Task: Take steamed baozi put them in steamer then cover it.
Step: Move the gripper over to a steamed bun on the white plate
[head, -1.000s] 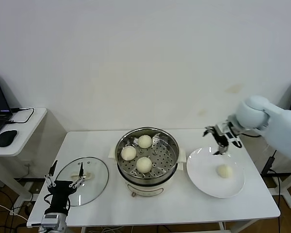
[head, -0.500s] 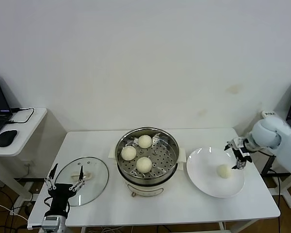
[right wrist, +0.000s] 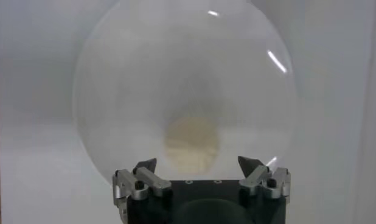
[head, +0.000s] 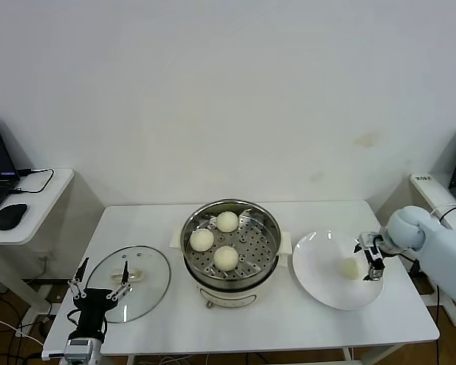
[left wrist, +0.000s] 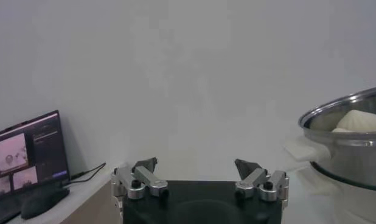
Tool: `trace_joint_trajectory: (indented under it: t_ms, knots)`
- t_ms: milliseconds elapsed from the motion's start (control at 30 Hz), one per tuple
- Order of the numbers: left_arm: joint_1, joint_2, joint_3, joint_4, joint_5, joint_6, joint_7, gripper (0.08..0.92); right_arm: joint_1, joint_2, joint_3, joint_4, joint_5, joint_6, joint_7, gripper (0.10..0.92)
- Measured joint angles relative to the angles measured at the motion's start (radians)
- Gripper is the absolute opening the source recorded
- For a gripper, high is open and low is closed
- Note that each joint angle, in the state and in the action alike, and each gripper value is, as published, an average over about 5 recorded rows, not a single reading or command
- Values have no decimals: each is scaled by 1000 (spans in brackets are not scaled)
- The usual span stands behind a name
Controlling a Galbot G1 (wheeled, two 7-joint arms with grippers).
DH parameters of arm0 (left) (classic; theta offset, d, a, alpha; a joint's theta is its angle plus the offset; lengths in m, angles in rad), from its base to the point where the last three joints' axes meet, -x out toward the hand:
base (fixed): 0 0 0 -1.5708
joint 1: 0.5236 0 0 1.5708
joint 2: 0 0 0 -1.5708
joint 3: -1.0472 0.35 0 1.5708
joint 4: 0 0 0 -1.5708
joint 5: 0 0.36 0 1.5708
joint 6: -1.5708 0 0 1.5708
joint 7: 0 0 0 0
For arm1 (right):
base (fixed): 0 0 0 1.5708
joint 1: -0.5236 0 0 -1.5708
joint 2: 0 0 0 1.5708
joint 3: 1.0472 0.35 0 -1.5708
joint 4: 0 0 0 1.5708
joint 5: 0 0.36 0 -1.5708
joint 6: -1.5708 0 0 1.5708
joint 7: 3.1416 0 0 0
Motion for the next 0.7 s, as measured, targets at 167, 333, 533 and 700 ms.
trace_joint_trajectory:
  t_ms: [167, 333, 533, 700]
  knots:
    - [-3, -2, 0, 5, 0, 0, 0, 823, -18, 31, 21, -34, -21, 4, 12, 823]
    - [-5, -3, 0, 9, -1, 0, 0, 823, -32, 50, 32, -52, -34, 4, 15, 823]
    - [-7, -3, 0, 12, -1, -2, 0, 823, -40, 65, 42, -69, -49, 3, 17, 777]
    - [-7, -6, 0, 14, -1, -3, -1, 823, -42, 74, 47, -79, -57, 3, 19, 679]
